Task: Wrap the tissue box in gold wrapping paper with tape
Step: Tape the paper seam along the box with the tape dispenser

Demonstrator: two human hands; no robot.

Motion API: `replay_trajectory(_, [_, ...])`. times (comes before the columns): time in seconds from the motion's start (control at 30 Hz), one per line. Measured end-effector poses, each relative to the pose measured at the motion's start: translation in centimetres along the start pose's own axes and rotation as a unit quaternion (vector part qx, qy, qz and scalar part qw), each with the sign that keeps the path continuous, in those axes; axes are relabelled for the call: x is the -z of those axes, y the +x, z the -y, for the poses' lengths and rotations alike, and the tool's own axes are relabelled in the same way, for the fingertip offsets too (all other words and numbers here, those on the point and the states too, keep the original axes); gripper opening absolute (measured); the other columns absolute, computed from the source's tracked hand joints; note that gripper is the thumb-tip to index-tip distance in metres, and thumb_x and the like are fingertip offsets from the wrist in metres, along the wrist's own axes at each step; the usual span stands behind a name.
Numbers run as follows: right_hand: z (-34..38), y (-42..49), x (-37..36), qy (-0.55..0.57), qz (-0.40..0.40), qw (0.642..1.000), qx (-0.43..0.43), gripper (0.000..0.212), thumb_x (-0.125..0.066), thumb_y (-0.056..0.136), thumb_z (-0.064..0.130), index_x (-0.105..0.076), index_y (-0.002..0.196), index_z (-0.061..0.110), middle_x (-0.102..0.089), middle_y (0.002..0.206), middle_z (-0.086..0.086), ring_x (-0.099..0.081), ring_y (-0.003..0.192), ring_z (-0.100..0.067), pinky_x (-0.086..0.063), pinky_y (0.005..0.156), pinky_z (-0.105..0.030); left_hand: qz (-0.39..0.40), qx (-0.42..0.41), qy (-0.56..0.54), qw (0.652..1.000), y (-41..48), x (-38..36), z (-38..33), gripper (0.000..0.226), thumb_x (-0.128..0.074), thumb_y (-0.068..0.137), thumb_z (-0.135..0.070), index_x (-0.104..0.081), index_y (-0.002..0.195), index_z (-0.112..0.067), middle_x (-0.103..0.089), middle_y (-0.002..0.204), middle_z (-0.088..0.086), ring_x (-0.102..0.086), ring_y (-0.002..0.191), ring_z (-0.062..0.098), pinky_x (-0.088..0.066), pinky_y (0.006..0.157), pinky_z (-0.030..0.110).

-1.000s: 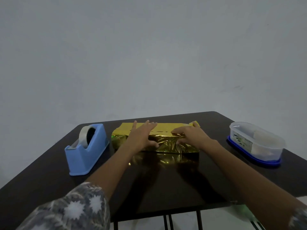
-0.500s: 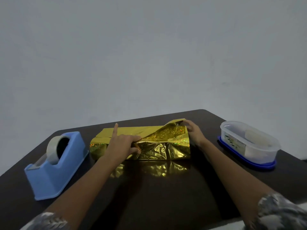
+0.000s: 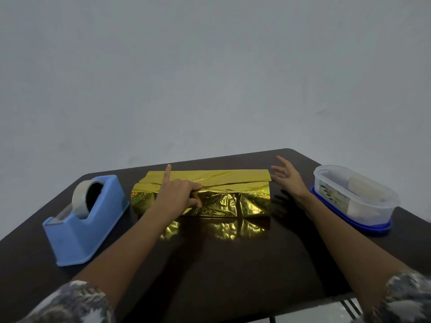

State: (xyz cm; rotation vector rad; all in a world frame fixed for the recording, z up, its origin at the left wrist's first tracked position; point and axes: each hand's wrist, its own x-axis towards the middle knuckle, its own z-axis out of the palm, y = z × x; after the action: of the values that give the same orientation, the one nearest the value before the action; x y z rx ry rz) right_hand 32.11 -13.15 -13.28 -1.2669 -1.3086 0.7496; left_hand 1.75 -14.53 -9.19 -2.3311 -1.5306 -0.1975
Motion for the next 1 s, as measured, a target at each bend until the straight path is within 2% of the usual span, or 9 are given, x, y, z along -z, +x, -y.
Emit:
replay_trajectory(0.1, [0.3, 0.3, -1.2, -0.058, 0.067, 0.995, 0.037, 0.044, -0.060, 0.083, -0.007, -0.055, 0.125, 0.004, -0.059, 0.122, -0.016, -0.053, 0.119, -0.029, -0.047, 0.090, -0.024, 0.003, 0.007, -0.008, 1.000, 0.0, 0.0, -0.1, 0.055, -0.056, 0.083, -0.056, -0.046, 0.135, -0.039, -0.066, 0.118, -0.009, -0.056, 0.117, 0.011, 0.010, 0.116, 0.046])
replay_trajectory(0.2, [0.4, 0.5, -1.6, -0.088, -0.034, 0.995, 0.028, 0.022, -0.060, 0.085, -0.003, -0.069, 0.104, 0.003, -0.069, 0.103, -0.016, -0.063, 0.104, -0.031, -0.051, 0.089, -0.032, -0.003, 0.013, -0.015, 1.000, -0.4, -0.1, -0.3, 0.051, -0.053, 0.086, -0.055, -0.048, 0.133, -0.039, -0.064, 0.119, -0.011, -0.056, 0.117, 0.011, 0.012, 0.115, 0.052])
replay_trajectory(0.37, [4.3, -0.9, -1.8, -0.147, -0.216, 0.963, 0.071, 0.032, -0.053, 0.093, 0.016, -0.056, 0.125, 0.015, -0.061, 0.123, 0.000, -0.055, 0.116, -0.019, -0.041, 0.096, -0.034, -0.034, 0.048, -0.011, 0.998, -1.3, 0.5, -1.5, 0.025, -0.056, 0.089, -0.045, -0.060, 0.110, -0.035, -0.065, 0.105, -0.009, -0.057, 0.113, 0.011, 0.017, 0.110, 0.060])
replay_trajectory(0.47, [7.4, -2.7, -4.4, -0.264, -0.010, 0.939, 0.222, 0.060, -0.061, 0.089, 0.035, -0.038, 0.142, 0.019, -0.042, 0.145, 0.002, -0.035, 0.135, -0.015, -0.024, 0.111, -0.037, -0.059, 0.081, -0.022, 0.995, -1.2, 0.3, -3.1, 0.010, -0.058, 0.089, -0.038, -0.063, 0.090, -0.029, -0.066, 0.080, -0.011, -0.064, 0.095, 0.011, 0.016, 0.110, 0.057])
replay_trajectory(0.6, [7.8, -3.7, -8.2, -0.543, 0.189, 0.795, 0.196, 0.092, -0.064, 0.082, 0.046, -0.007, 0.151, 0.024, -0.009, 0.159, 0.003, -0.005, 0.146, -0.015, 0.002, 0.117, -0.043, -0.063, 0.098, -0.007, 0.993, -1.4, 0.4, -4.6, 0.020, -0.060, 0.086, -0.045, -0.066, 0.095, -0.027, -0.069, 0.080, -0.008, -0.066, 0.093, 0.014, 0.023, 0.107, 0.055])
replay_trajectory(0.73, [7.0, -4.8, -9.3, -0.515, 0.198, 0.815, 0.178, 0.060, -0.055, 0.091, 0.038, -0.032, 0.145, 0.027, -0.032, 0.152, 0.005, -0.030, 0.139, -0.017, -0.008, 0.117, -0.039, -0.068, 0.079, -0.057, 0.993, -2.9, 0.5, -3.3, 0.039, -0.058, 0.086, -0.050, -0.059, 0.120, -0.030, -0.067, 0.111, -0.008, -0.056, 0.115, 0.015, 0.014, 0.110, 0.057])
replay_trajectory(0.83, [6.5, -5.7, -9.7, -0.510, 0.164, 0.818, 0.208, 0.056, -0.054, 0.092, 0.038, -0.035, 0.143, 0.028, -0.034, 0.151, 0.007, -0.032, 0.138, -0.014, -0.011, 0.117, -0.039, -0.047, 0.055, -0.079, 0.994, -4.2, 1.5, -1.1, 0.068, -0.061, 0.082, -0.053, -0.037, 0.142, -0.031, -0.040, 0.148, -0.007, -0.030, 0.140, 0.012, 0.007, 0.111, 0.060])
replay_trajectory(0.9, [6.6, -6.1, -9.8, -0.512, 0.152, 0.819, 0.209, 0.057, -0.055, 0.091, 0.039, -0.036, 0.143, 0.028, -0.035, 0.150, 0.007, -0.032, 0.138, -0.014, -0.011, 0.118, -0.039, -0.003, 0.034, -0.070, 0.997, -4.8, 1.9, 0.6, 0.081, -0.063, 0.079, -0.055, -0.026, 0.147, -0.029, -0.029, 0.154, -0.004, -0.020, 0.144, 0.012, 0.009, 0.110, 0.061])
replay_trajectory(1.0, [6.8, -6.6, -10.0, -0.511, 0.152, 0.821, 0.205, 0.059, -0.055, 0.091, 0.039, -0.033, 0.145, 0.027, -0.034, 0.151, 0.006, -0.030, 0.139, -0.014, -0.010, 0.118, -0.040, 0.030, 0.026, -0.065, 0.997, -5.5, 1.8, 2.9, 0.065, -0.064, 0.079, -0.053, -0.044, 0.135, -0.028, -0.048, 0.140, 0.000, -0.035, 0.136, 0.016, 0.011, 0.108, 0.062])
